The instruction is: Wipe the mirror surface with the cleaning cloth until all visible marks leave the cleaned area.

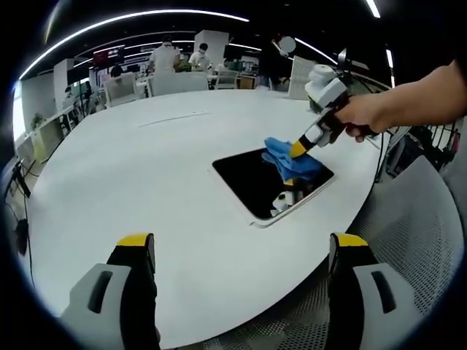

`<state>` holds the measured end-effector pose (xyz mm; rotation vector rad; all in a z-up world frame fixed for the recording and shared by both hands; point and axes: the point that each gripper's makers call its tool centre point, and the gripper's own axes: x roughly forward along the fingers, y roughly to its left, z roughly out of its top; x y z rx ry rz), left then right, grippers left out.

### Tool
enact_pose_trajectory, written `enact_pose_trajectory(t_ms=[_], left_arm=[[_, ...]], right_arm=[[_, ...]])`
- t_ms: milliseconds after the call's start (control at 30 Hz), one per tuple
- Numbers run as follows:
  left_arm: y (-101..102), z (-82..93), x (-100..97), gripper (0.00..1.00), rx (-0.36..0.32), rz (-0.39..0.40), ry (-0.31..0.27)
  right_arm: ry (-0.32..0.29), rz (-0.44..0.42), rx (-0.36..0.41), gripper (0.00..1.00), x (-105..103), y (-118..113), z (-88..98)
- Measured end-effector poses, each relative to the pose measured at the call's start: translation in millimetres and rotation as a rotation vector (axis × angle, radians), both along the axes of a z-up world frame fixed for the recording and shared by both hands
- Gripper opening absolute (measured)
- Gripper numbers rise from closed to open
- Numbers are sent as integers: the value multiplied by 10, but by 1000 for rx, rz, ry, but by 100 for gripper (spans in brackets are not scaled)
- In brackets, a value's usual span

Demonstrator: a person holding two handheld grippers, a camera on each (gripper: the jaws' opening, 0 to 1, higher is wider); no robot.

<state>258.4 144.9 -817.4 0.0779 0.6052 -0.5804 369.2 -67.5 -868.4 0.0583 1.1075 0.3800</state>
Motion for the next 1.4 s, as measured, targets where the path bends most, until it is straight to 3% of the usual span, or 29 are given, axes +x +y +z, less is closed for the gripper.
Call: enact_pose_trajectory(t_ms=[100,400,1233,1400], left_arm=[[11,25,18,99,4,4,-21],[4,17,14,99,4,2,-11],[26,-6,31,99,20,3,-14],[21,1,30,99,19,2,-15]], right_arm=[[-6,5,7,0,-71,-11,-4],[-13,-51,63,0,-206,-39,-14],[0,12,52,0,-683,-10,0],[-2,29,36,0,-704,-9,-3]])
